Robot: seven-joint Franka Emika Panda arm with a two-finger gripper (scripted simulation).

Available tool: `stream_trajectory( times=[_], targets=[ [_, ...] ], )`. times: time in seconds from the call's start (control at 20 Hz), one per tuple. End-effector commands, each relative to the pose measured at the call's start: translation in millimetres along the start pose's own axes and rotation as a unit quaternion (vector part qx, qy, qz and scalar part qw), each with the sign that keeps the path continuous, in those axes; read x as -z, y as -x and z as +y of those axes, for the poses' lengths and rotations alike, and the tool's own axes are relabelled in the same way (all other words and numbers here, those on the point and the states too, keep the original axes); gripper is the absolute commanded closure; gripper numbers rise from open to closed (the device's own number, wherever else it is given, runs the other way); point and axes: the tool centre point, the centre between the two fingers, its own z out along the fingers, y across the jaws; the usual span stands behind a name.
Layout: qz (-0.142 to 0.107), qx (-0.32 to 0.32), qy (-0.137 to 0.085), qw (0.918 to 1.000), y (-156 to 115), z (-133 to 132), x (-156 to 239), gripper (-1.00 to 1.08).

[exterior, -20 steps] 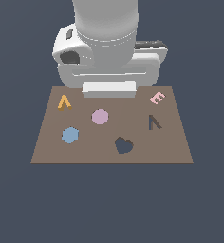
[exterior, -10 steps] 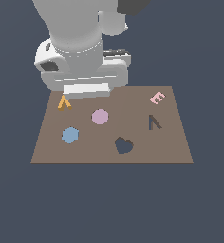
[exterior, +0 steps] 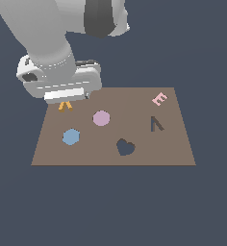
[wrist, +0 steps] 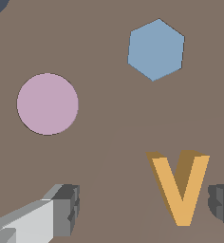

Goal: Insert a designated object into the corresponding slot on a board.

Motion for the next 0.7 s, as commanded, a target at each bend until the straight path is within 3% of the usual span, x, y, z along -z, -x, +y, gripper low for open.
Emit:
stream_trajectory(
  times=[0.0,0.3,0.65],
  targets=[
    [0.002,0.009,0.001,1.0,4.8,12.9,-7.9,-0.92],
    [0.004,0.021,0.003,0.9998,10.9,32.6,-19.5,-0.92],
    [0.004,0.023,0.003,0.9997,11.6,36.7,-22.0,-0.92]
  ],
)
